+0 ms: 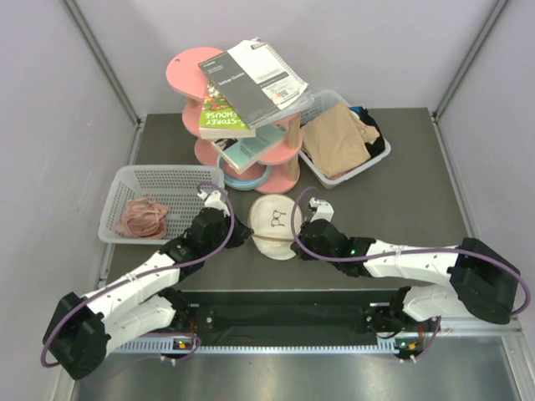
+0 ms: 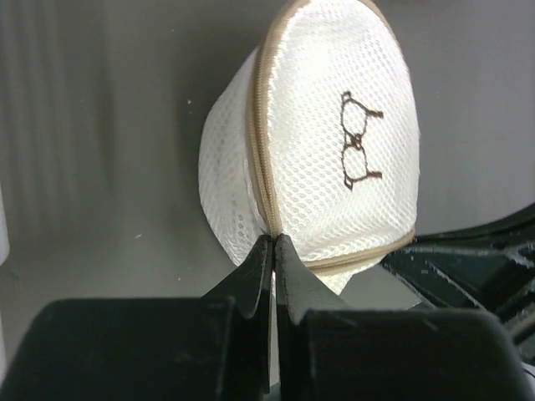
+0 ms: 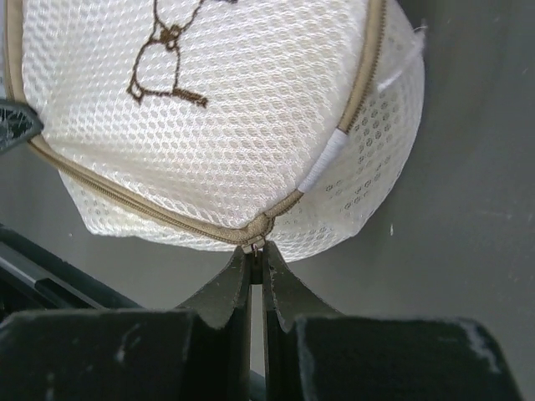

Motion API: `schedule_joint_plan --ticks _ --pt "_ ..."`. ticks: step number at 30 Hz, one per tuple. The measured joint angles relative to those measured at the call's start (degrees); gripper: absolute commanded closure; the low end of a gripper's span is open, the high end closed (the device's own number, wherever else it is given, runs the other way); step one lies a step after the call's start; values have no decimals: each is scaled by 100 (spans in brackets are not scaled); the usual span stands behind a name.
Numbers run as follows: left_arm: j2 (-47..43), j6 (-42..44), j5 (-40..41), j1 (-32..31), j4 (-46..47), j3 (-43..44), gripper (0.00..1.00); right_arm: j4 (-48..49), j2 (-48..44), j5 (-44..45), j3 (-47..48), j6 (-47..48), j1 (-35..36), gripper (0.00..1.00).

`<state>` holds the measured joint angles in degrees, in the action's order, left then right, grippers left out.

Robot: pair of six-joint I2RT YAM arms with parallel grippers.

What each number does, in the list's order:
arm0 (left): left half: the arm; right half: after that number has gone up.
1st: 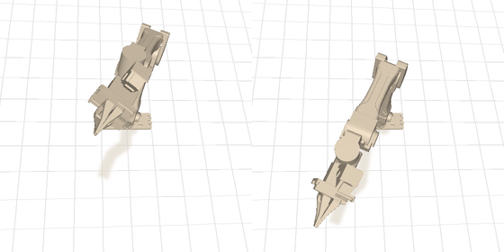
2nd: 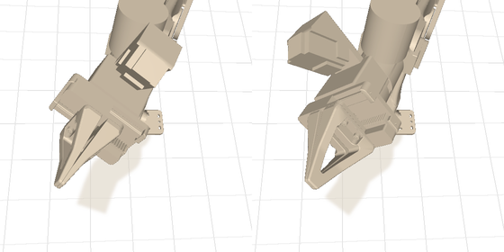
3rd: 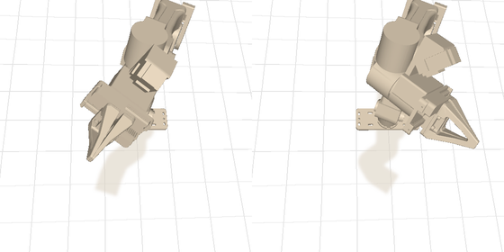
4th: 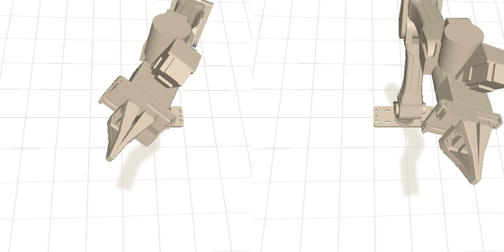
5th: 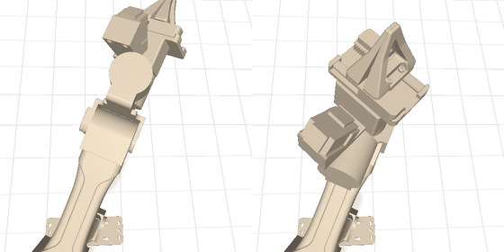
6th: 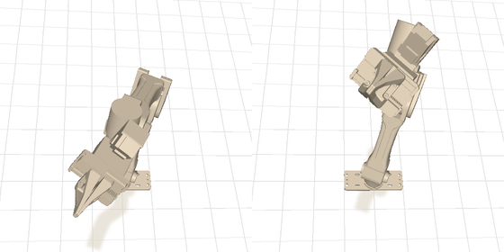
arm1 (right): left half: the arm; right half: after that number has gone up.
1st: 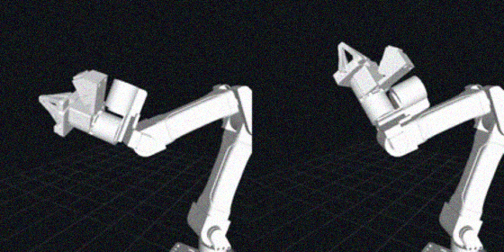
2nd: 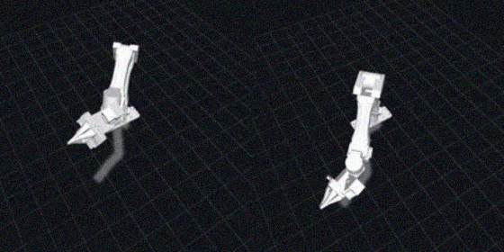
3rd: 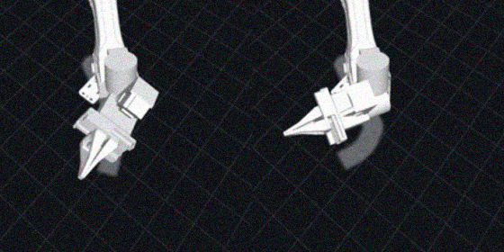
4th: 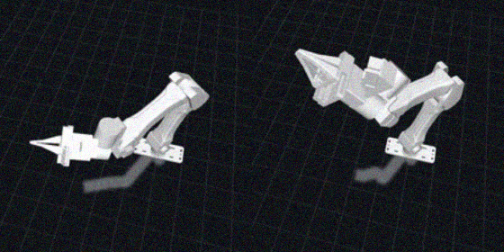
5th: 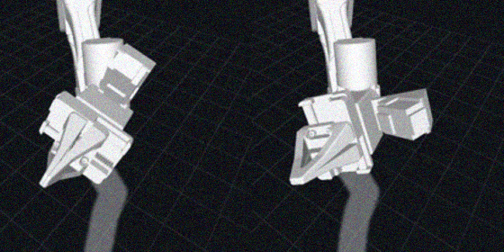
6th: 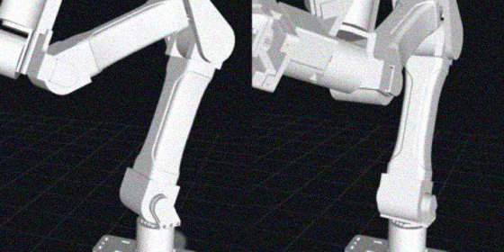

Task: Unzip the laundry bag and remove the bra

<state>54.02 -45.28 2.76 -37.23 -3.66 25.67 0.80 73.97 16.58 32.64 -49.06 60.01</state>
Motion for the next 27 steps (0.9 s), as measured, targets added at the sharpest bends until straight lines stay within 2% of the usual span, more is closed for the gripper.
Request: schedule_joint_plan --ticks 9,12,13,14,15,16,17,18,21,24,27 --pt "-103 46 -417 0 72 0 100 48 -37 -120 2 273 -341 100" --pt "-101 90 -774 2 313 -52 77 -105 -48 -70 4 358 -407 99" --pt "-101 125 -890 2 407 -85 58 -181 -72 -44 9 393 -431 97" --pt "-103 175 -977 4 424 -107 50 -260 -96 7 11 411 -439 93" --pt "-105 210 -1038 9 404 -116 44 -396 -129 83 17 448 -468 80" --pt "-111 271 -1067 15 380 -116 37 -535 -166 175 22 466 -496 72" --pt "-138 326 -1062 17 350 -116 32 -702 -203 254 42 498 -522 65" --pt "-219 354 -1019 22 256 -111 30 -925 -258 350 90 560 -544 54" --pt "-529 461 -734 31 -131 -24 22 -1375 -437 544 254 643 -544 42" --pt "-951 579 -321 44 -520 205 19 -1790 -737 656 498 772 -544 37" --pt "-1268 697 20 63 -769 439 17 -2050 -1032 671 737 922 -542 39"
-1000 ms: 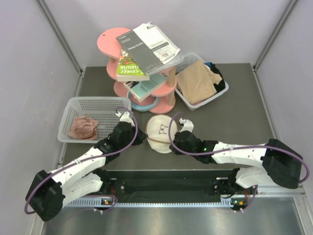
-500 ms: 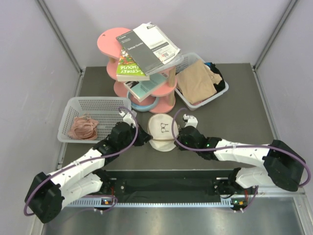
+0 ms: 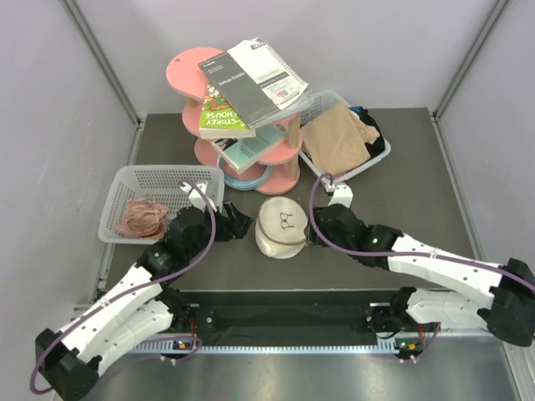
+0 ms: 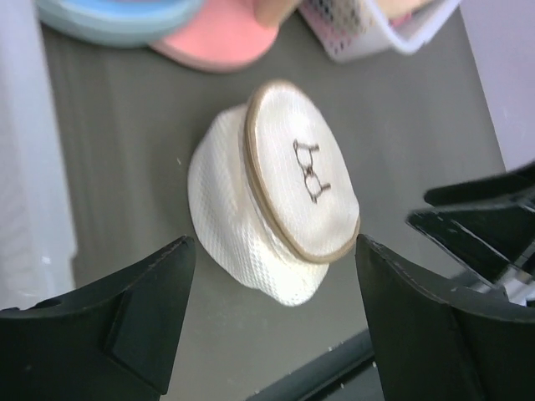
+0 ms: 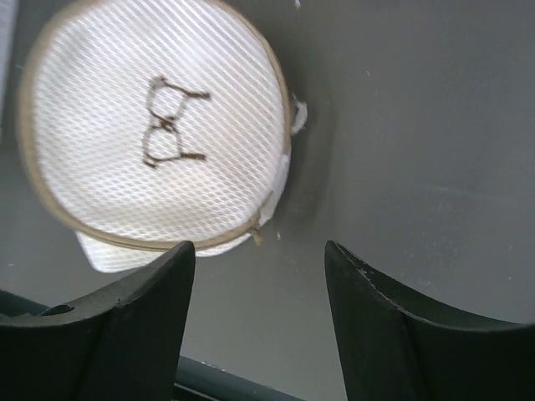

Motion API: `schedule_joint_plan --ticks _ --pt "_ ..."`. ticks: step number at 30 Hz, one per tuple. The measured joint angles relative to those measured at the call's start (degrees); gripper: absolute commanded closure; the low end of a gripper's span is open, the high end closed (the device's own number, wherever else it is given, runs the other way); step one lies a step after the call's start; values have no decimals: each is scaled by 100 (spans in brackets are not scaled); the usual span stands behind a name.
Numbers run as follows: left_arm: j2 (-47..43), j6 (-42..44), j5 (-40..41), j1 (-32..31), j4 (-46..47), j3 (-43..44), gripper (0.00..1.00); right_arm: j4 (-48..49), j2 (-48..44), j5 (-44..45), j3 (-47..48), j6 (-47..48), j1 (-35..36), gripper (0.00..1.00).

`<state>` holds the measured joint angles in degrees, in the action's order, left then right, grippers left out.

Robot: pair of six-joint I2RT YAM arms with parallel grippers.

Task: Unzip the laundry bag and remove the bra

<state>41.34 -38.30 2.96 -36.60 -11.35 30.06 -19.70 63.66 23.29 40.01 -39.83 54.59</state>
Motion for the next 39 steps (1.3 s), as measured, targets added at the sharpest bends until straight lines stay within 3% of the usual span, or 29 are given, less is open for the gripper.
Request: schedule_joint_plan --ticks 6,13,23,34,39 --pt "-55 278 295 275 -166 273 17 61 -175 -170 557 431 4 51" --pt "162 437 92 852 -247 273 16 675 1207 -758 1513 684 44 59" --pt "-63 658 -17 1132 -424 273 16 1025 2883 -1403 2400 680 107 64" --pt "-144 782 -101 1248 -533 273 15 909 3268 -1438 2728 662 157 67" --pt "-177 807 -125 1263 -544 273 16 798 3342 -1419 2761 638 188 76"
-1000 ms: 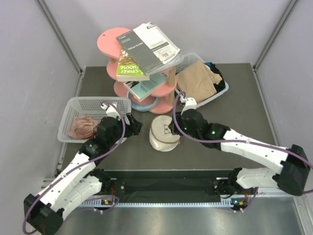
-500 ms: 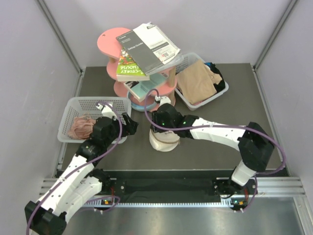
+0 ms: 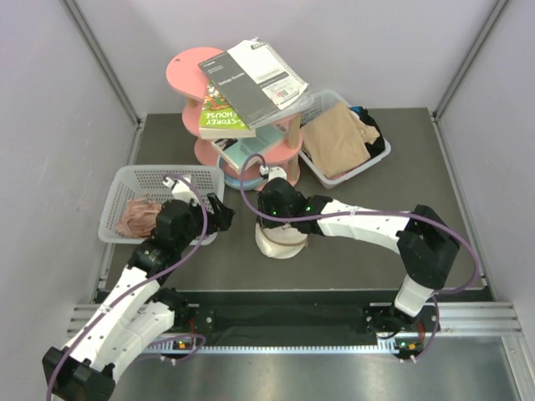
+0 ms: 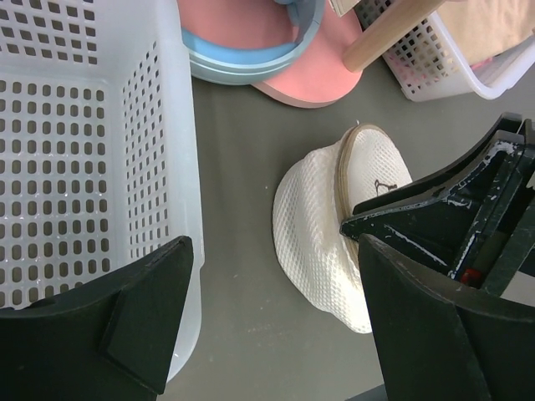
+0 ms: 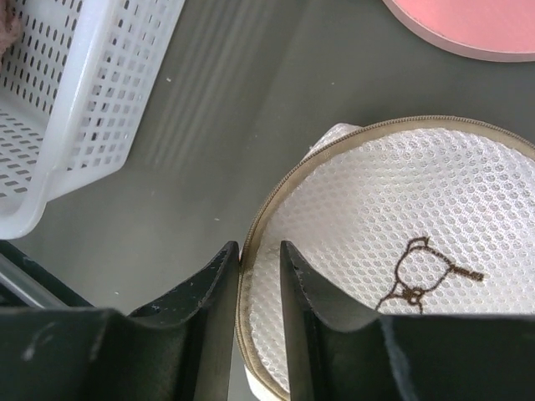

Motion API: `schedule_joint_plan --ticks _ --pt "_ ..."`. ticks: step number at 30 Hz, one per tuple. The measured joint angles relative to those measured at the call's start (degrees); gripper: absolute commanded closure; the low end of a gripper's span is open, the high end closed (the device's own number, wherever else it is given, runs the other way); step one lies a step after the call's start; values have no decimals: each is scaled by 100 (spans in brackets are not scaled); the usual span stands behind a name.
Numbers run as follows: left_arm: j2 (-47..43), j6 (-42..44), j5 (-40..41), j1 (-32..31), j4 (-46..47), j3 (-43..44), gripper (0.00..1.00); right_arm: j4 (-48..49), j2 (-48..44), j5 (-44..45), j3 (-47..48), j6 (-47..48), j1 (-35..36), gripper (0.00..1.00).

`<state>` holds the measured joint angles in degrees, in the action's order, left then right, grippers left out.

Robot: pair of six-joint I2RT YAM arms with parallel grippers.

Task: Unzip the laundry bag and remove the bra

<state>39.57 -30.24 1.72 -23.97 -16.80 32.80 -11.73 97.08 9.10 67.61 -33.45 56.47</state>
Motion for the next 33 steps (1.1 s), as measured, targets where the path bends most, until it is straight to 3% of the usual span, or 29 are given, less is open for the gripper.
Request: schedule_joint_plan --ticks 5,8,25,33 --pt "-22 0 -39 0 2 0 15 -31 0 26 0 -42 17 94" --pt "-22 4 -44 2 2 0 16 -31 0 26 0 -79 20 100" --pt "208 127 -446 22 17 0 16 284 -144 -127 -151 -308 37 98" --pt "208 153 -492 22 17 0 16 361 -144 -247 -162 -367 37 92"
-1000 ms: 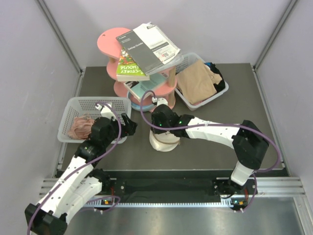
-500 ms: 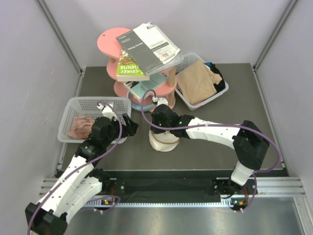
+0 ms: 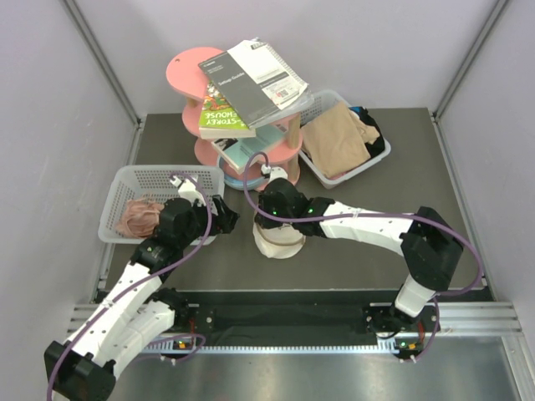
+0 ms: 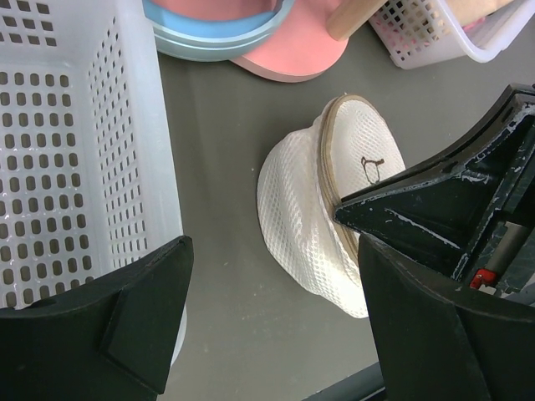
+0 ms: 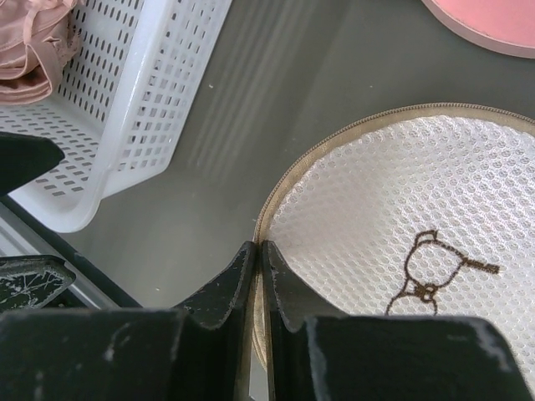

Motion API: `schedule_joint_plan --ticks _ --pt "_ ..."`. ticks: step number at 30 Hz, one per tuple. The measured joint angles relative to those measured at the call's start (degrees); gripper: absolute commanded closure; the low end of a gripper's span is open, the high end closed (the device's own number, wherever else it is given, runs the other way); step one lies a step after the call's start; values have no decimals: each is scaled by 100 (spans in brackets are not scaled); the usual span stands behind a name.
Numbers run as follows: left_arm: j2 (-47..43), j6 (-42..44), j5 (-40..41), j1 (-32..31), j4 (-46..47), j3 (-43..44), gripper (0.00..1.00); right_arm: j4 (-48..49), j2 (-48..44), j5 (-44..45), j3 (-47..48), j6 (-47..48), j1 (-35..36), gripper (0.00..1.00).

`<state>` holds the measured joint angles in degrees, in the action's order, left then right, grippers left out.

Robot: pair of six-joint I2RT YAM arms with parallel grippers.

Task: Unzip the laundry bag and remove the bra

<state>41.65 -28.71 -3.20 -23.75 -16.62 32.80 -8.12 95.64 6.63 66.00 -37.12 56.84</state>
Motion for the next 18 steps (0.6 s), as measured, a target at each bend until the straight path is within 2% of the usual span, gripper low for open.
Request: schedule_joint_plan --ticks 16,18 --pt "0 13 0 0 -4 0 16 214 0 -118 -144 -59 -2 88" --pt "0 13 0 0 -7 0 16 245 0 -166 -164 -63 -11 85"
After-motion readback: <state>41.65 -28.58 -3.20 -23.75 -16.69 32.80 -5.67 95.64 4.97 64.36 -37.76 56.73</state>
